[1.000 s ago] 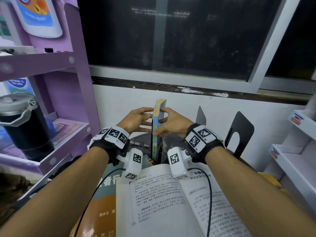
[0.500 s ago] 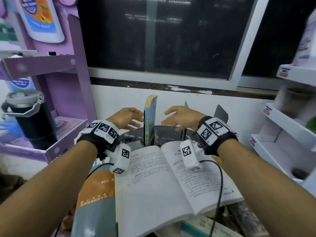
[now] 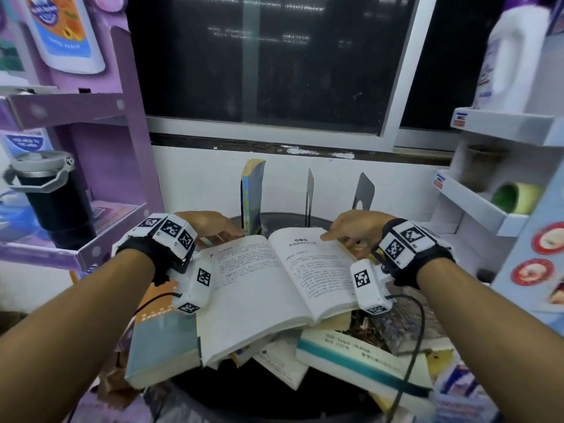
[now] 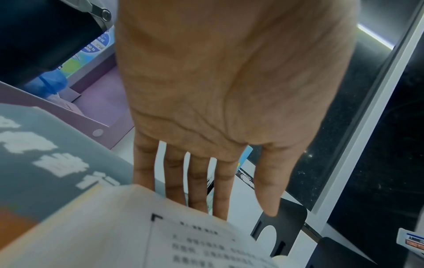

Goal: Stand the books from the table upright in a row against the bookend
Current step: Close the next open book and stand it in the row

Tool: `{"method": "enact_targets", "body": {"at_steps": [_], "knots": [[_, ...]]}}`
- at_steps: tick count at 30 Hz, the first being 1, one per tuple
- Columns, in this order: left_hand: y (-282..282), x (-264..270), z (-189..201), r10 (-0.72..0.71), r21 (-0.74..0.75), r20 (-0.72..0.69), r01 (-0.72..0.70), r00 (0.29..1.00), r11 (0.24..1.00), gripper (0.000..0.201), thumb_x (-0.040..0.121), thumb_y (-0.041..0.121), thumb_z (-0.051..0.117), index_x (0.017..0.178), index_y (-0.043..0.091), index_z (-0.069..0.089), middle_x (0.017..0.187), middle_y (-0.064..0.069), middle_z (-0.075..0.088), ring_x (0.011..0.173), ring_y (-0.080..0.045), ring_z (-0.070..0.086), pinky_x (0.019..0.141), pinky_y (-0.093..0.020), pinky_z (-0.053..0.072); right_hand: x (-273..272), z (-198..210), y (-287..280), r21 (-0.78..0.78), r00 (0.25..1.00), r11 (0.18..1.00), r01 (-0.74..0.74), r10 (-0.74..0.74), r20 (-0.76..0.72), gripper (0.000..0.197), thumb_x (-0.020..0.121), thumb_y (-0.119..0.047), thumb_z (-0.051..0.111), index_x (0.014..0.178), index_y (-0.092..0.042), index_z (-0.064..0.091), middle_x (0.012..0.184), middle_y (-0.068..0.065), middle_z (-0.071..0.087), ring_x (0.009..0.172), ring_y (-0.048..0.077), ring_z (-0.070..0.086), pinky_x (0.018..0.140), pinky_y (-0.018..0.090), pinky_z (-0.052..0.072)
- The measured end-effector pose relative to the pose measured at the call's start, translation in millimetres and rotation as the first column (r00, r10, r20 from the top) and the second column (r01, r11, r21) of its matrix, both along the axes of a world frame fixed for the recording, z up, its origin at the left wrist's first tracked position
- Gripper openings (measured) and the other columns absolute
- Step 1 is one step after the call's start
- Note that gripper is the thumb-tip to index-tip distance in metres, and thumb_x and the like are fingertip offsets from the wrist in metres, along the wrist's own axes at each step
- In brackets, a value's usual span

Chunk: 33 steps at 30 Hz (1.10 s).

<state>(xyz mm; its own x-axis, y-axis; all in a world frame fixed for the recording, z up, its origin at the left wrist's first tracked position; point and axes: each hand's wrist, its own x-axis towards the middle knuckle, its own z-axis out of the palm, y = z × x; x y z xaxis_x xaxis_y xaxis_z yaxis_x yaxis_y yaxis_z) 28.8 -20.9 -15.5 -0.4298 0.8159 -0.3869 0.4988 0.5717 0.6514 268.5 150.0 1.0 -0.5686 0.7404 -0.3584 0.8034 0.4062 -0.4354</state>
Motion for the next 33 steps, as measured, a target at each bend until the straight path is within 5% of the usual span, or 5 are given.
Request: {"method": "enact_targets", "body": {"at_steps": [6, 13, 19, 28, 33], "knots": [[-1, 10, -1, -0.045, -0.110, -0.139, 0.030, 0.989, 0.994, 0.055, 0.088, 0.045, 0.060, 0.132, 0.013, 0.052, 0.133, -0.005, 0.055, 0.120, -0.023, 0.052, 0.099, -0.033, 0.040, 6, -8, -2, -0.012, 1.000, 1.000, 0.014, -0.013, 0.024, 0.034, 0.082, -0.047, 0.070, 0.081, -0.015, 0.059, 0.087, 0.004, 0.058, 0.084, 0.021, 0.052, 0.065, 0.026, 0.040], [0, 19, 10, -0.122, -0.075, -0.347, 0.102, 0.930, 0.992, 0.051, 0.094, 0.041, 0.053, 0.125, 0.001, 0.056, 0.130, -0.017, 0.056, 0.095, -0.021, 0.047, 0.062, -0.023, 0.037, 7, -7, -10, -0.005, 1.000, 1.000, 0.003, -0.003, -0.018, 0.055, 0.089, -0.037, 0.067, 0.130, -0.003, 0.054, 0.122, 0.013, 0.061, 0.095, 0.021, 0.050, 0.084, 0.031, 0.046], [-3, 15, 20, -0.028, 0.196, -0.121, 0.051, 0.992, 0.979, 0.031, 0.090, 0.029, 0.064, 0.112, 0.006, 0.063, 0.107, -0.011, 0.064, 0.088, -0.024, 0.059, 0.066, -0.029, 0.047, 4, -9, -2, -0.065, 0.991, 0.996, 0.061, -0.068, -0.113, 0.039, 0.076, -0.043, 0.079, 0.083, -0.011, 0.057, 0.085, 0.008, 0.057, 0.076, 0.021, 0.050, 0.071, 0.031, 0.040], [-4, 22, 49, -0.046, 0.506, 0.065, 0.006, 0.997, 0.862, 0.019, 0.087, 0.011, 0.066, 0.104, 0.003, 0.065, 0.086, -0.004, 0.070, 0.073, -0.016, 0.067, 0.057, -0.022, 0.052, 19, 1, -1, -0.199, 0.929, 0.975, 0.101, -0.163, -0.331, 0.041, 0.074, -0.030, 0.084, 0.101, -0.003, 0.069, 0.105, 0.008, 0.072, 0.097, 0.026, 0.068, 0.091, 0.036, 0.053], [-3, 27, 66, -0.044, 0.576, 0.046, 0.009, 0.998, 0.817, 0.010, 0.085, 0.012, 0.069, 0.094, 0.009, 0.068, 0.078, 0.003, 0.073, 0.071, -0.015, 0.070, 0.057, -0.023, 0.052, 31, 22, -3, -0.221, 0.796, 0.973, 0.067, -0.185, -0.576, 0.036, 0.078, -0.008, 0.078, 0.109, -0.009, 0.061, 0.111, 0.008, 0.071, 0.091, 0.022, 0.071, 0.070, 0.035, 0.059]]}}
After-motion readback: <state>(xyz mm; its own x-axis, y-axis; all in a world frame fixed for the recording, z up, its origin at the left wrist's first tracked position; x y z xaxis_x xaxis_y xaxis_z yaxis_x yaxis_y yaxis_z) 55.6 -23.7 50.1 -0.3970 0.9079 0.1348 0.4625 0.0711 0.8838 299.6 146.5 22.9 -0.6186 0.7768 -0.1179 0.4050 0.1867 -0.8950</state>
